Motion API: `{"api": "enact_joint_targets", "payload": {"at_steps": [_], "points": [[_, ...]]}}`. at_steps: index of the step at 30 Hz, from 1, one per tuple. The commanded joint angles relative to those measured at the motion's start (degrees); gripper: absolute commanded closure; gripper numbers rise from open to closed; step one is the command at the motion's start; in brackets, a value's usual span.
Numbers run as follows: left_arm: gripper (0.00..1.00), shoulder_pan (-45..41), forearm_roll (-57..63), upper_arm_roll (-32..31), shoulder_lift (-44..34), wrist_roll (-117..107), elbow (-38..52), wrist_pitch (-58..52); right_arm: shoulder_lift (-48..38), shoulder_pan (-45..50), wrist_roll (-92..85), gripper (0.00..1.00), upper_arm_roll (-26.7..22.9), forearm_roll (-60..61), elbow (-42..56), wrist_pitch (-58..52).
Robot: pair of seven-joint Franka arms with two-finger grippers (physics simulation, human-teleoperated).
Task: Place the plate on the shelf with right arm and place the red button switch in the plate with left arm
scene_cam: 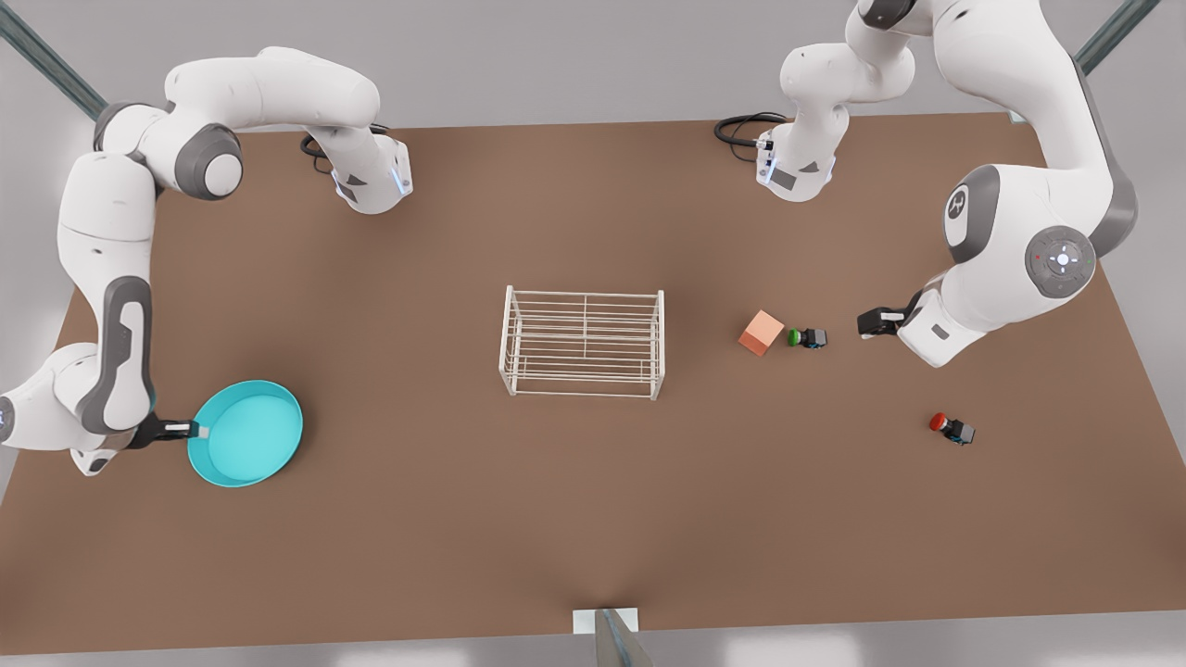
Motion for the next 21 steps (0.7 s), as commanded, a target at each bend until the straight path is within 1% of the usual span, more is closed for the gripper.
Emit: {"api": "enact_joint_targets", "payload": {"at_steps": [1, 3, 6, 11, 13, 16, 17, 21], "points": [[0.00, -0.01, 0.04, -0.01, 0.00, -0.18, 0.03, -0.11, -0.33, -0.02, -6.41, 0.79, 0.21, 0.86, 0.21, -3.09], [0.00, -0.01, 0.04, -0.01, 0.00, -0.18, 0.03, -0.03, -1.12, 0.15, -6.41, 0.79, 0.91, 3.23, 0.65, -6.25], [0.00, -0.01, 0.12, -0.09, -0.08, -0.18, 0.03, -0.11, -3.15, 0.06, -6.06, 0.79, 7.50, 3.76, 0.82, -7.93], [0.00, -0.01, 0.21, -0.09, -0.08, -0.18, 0.11, -0.03, -3.67, 0.15, -4.31, 0.79, 20.16, 5.52, 4.07, -10.39], [0.00, -0.01, 0.21, -0.09, -0.08, -0.18, 0.11, -0.03, -3.59, 0.15, -0.62, 0.79, 23.67, 5.60, 4.96, -11.88], [0.00, 0.07, 0.21, -0.09, 0.00, -0.18, 0.11, 0.06, -3.67, 0.59, 9.31, 0.79, 30.44, 5.43, 7.24, -11.97], [0.00, 0.07, 0.21, -0.09, -0.08, -0.18, 0.11, 0.06, -3.67, 1.03, 12.56, 0.79, 31.76, 5.08, 7.94, -11.97], [0.00, -0.01, 0.21, -0.09, -0.17, -0.18, 0.11, -0.11, -4.20, 6.91, 21.01, 0.79, 32.73, 4.64, 8.55, -11.53]]}}
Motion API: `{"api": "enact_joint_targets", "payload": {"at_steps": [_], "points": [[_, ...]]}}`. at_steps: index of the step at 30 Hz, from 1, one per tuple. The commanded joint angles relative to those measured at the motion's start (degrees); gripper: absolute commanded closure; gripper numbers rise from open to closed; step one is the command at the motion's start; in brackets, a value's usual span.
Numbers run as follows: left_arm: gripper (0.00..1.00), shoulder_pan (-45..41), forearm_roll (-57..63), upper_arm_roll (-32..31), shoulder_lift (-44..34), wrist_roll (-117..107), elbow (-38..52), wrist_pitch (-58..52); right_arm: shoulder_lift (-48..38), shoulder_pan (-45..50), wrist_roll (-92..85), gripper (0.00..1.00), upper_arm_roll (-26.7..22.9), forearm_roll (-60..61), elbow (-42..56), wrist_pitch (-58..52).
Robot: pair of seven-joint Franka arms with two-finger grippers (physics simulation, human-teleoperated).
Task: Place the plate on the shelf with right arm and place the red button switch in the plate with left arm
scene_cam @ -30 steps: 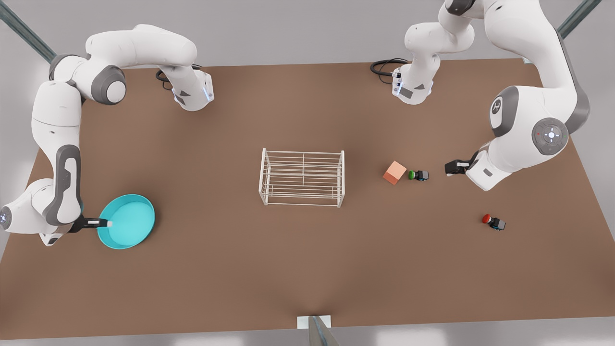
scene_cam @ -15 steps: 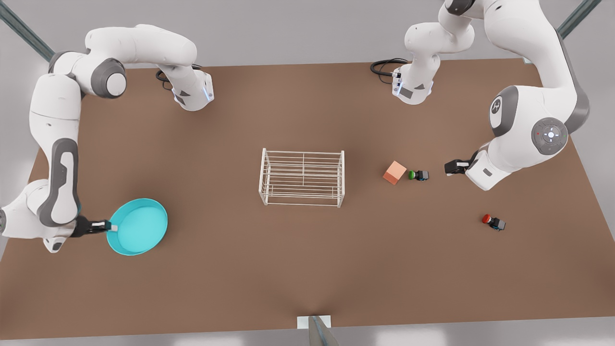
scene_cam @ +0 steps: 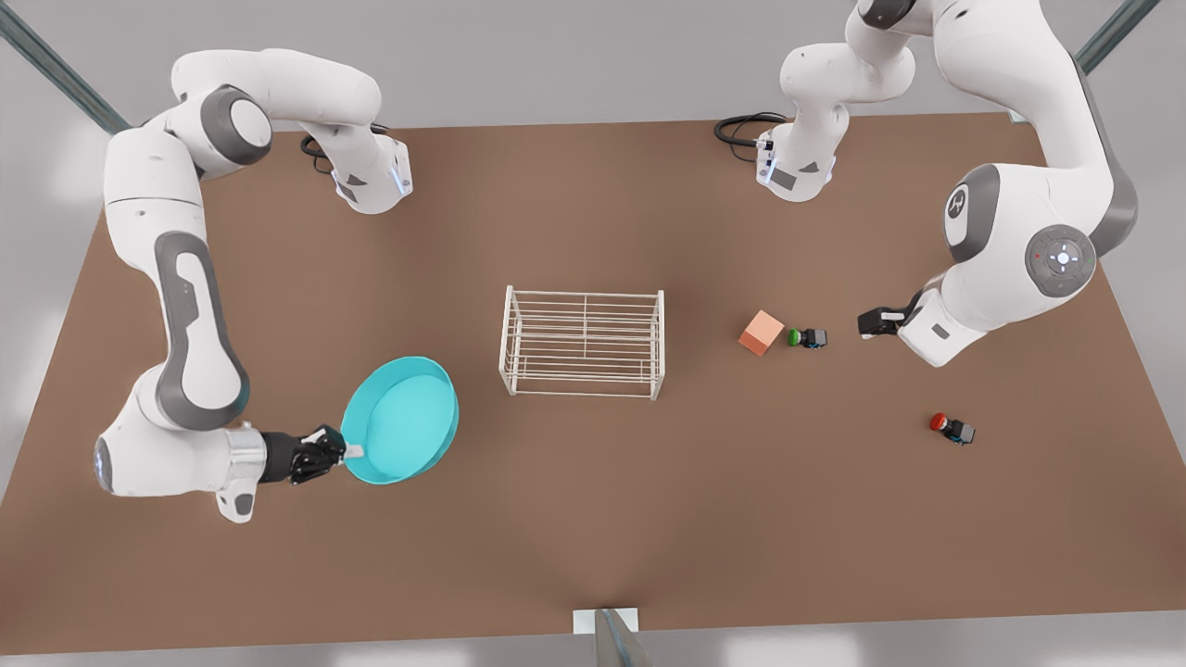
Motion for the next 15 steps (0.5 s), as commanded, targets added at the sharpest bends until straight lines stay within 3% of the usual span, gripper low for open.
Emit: {"api": "enact_joint_targets", "payload": {"at_steps": [1, 8, 15], "points": [[0.00, -0.02, 0.04, -0.02, -0.09, -0.15, 0.03, -0.12, -0.14, 3.02, 18.00, 0.79, 0.10, -0.62, 0.79, -0.48], [0.00, -0.11, 0.92, -0.02, -0.01, -0.15, 0.03, 0.23, -2.25, 15.15, 29.42, 0.79, -0.26, -7.56, 0.53, -0.30], [0.00, 0.07, 1.18, 0.16, 1.40, -0.15, 1.95, 0.58, -2.08, 24.55, 29.86, 0.79, -0.43, -10.64, -1.41, 2.69]]}}
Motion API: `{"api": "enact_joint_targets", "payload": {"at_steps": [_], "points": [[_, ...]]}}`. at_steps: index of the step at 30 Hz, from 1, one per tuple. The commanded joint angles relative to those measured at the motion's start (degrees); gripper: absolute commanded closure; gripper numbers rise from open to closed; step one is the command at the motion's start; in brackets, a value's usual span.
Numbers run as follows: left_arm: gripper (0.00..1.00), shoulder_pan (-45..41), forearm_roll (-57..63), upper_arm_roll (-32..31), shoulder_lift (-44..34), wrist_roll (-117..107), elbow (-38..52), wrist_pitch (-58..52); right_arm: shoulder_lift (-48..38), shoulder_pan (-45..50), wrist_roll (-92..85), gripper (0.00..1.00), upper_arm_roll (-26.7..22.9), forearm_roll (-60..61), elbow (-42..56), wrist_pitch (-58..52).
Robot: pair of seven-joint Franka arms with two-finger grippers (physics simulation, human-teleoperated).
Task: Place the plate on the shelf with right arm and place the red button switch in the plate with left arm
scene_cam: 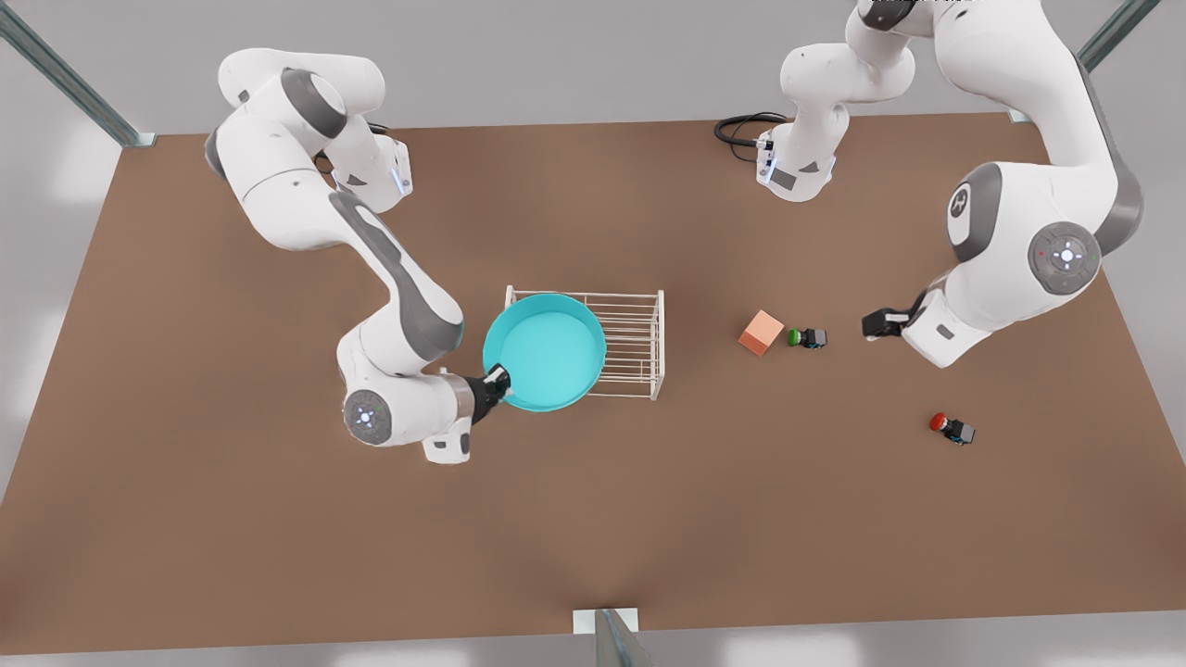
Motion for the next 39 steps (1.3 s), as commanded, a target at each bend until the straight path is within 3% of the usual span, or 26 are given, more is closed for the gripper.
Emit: {"api": "enact_joint_targets", "payload": {"at_steps": [1, 4, 6, 9, 11, 15, 16, 17, 21, 25, 27, 29, 30, 32, 34, 37, 39], "points": [[0.00, 0.12, 0.31, 0.05, 0.90, -0.10, 0.92, 0.28, 0.04, 1.70, 14.41, 0.79, -0.01, -1.16, -0.26, 2.60], [0.00, 0.21, 0.23, 0.22, 1.69, 0.25, 0.92, 3.09, 0.12, 4.16, 15.29, 0.79, -0.01, -1.07, -1.58, 5.50], [0.00, -0.23, 4.61, 0.40, 7.12, -0.53, 1.01, 7.56, 0.48, 5.39, 15.64, 0.79, -0.01, -1.07, -1.67, 6.73], [0.00, 1.60, 4.36, 7.16, 23.12, -6.94, 8.57, 22.94, 0.48, 5.92, 15.64, 0.79, -0.10, -1.16, -3.60, 8.58], [0.00, 3.02, -5.40, 12.69, 26.56, -9.06, 7.95, 27.96, 0.48, 5.92, 15.64, 0.79, -0.01, -1.95, -4.04, 8.75], [0.00, 4.78, -7.33, 15.43, 31.04, -15.92, 7.60, 35.17, 0.48, 6.44, 15.64, 0.79, -0.01, -1.86, -4.04, 9.02], [0.00, 4.86, -7.33, 15.51, 31.13, -19.51, 6.81, 36.66, 0.48, 6.44, 15.81, 0.43, -0.01, -1.69, -4.04, 9.02], [0.00, 5.13, -7.33, 15.51, 31.40, -24.70, 6.81, 37.54, 0.39, 6.27, 15.90, 0.00, -0.01, -1.86, -4.04, 8.93], [0.00, 8.29, -7.33, 15.60, 31.22, -31.47, 1.45, 43.51, -0.05, 5.92, 15.82, 0.00, 0.26, -1.77, -4.04, 8.49], [0.00, 9.87, -7.16, 15.60, 30.25, -31.12, -2.16, 45.45, -5.67, 1.26, 15.38, 0.00, 0.52, -1.25, -3.96, 3.66], [0.00, 10.75, -7.16, 15.52, 30.78, -31.04, -3.21, 48.00, -9.89, -3.48, 15.38, 0.00, 0.17, -1.86, -3.96, -4.07], [0.00, 10.84, -7.07, 15.60, 31.04, -27.26, -3.91, 48.09, -14.29, -9.81, 15.90, 0.00, -0.18, -11.70, -4.04, -14.79], [0.00, 11.10, -7.24, 15.52, 31.04, -26.90, -4.35, 48.09, -14.73, -12.44, 15.90, 0.00, -1.41, -12.23, -4.04, -17.69], [0.00, 11.10, -7.33, 15.51, 32.10, -26.90, -4.62, 48.09, -14.03, -14.91, 15.38, 0.00, -10.38, -16.01, -3.87, -20.34], [0.00, 11.10, -7.51, 15.52, 33.15, -26.99, -4.53, 48.18, -15.51, -15.18, 13.53, 0.00, -12.83, -18.56, -2.73, -20.51], [0.00, 11.10, -7.51, 15.51, 33.24, -26.73, -5.14, 47.83, -26.59, -13.77, 13.71, 0.00, -18.03, -17.95, -5.27, -22.27], [0.21, 11.10, -7.51, 15.51, 33.24, -26.73, -5.14, 47.83, -33.44, -12.45, 14.32, 0.00, -20.04, -16.37, -10.02, -22.53]]}}
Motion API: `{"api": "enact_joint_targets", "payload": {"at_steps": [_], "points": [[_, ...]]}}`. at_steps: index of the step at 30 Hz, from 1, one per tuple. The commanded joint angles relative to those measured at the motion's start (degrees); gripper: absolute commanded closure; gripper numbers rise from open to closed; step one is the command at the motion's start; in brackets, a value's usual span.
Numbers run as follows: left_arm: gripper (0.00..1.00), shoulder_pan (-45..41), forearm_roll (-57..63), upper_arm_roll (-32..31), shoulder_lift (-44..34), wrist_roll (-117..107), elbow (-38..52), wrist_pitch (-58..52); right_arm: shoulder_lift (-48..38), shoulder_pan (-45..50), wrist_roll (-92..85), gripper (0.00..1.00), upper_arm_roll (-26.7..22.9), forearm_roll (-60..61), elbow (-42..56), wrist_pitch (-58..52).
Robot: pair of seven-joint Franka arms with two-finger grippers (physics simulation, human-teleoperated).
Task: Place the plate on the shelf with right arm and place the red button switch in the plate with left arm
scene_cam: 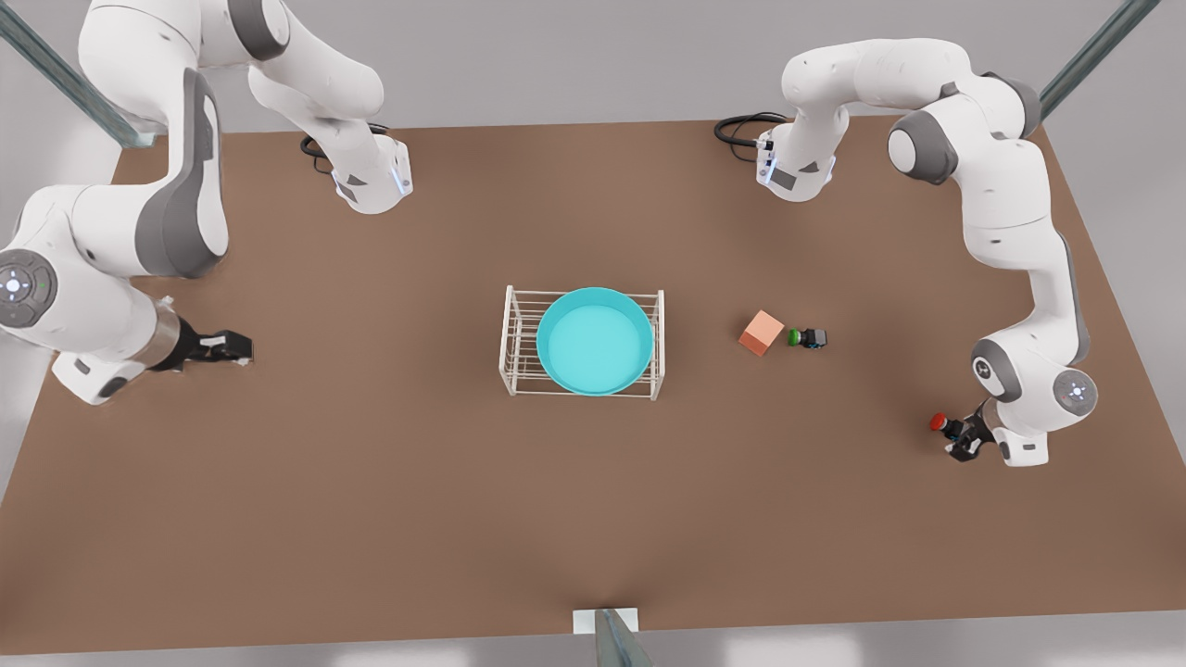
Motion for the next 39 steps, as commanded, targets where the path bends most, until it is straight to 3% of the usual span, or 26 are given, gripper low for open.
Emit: {"api": "enact_joint_targets", "payload": {"at_steps": [1, 11, 13, 19, 22, 26, 30, 34, 39], "points": [[0.29, 0.00, -0.02, 0.01, -0.06, -5.12, 0.00, 0.66, -3.10, 0.46, 0.99, 0.00, -2.08, 2.16, -1.92, -4.81], [0.29, -0.18, 0.07, 0.01, 0.38, -5.12, 0.09, 0.75, -3.45, 0.64, 0.55, 0.00, -2.43, 2.69, -4.03, -4.90], [0.56, -0.18, 0.07, 0.01, 0.38, -5.20, 0.17, 0.75, -3.45, 0.82, 0.55, 0.00, -2.61, 2.69, -4.03, -4.98], [0.65, -0.79, -3.71, -0.08, -3.22, -5.99, 0.18, -1.26, -3.54, 0.82, 0.55, 0.00, -2.78, 2.69, -4.21, -5.42], [0.65, -8.60, -5.65, -3.68, -11.91, -23.02, 0.09, -16.02, -3.71, 1.17, 0.55, 0.00, -3.22, 2.69, -4.29, -5.51], [0.65, -24.61, -5.56, -4.30, -20.09, -42.46, 0.79, -22.01, -3.71, 1.26, 0.55, 0.00, -3.49, 2.69, -4.29, -5.51], [0.65, -27.86, -5.03, -14.76, -18.78, -58.11, 10.55, -28.78, -3.71, 1.26, 0.55, 0.00, -3.49, 2.69, -4.38, -5.51], [0.65, -40.69, 0.68, -14.85, -17.02, -58.98, 11.68, -28.87, -3.71, 1.34, 0.73, 0.00, -3.49, 2.69, -4.56, -5.60], [0.65, -44.21, 0.42, -16.34, -13.07, -66.11, 16.43, -27.90, -3.71, 1.61, 1.17, 0.00, -3.49, 2.69, -4.73, -5.69]]}}
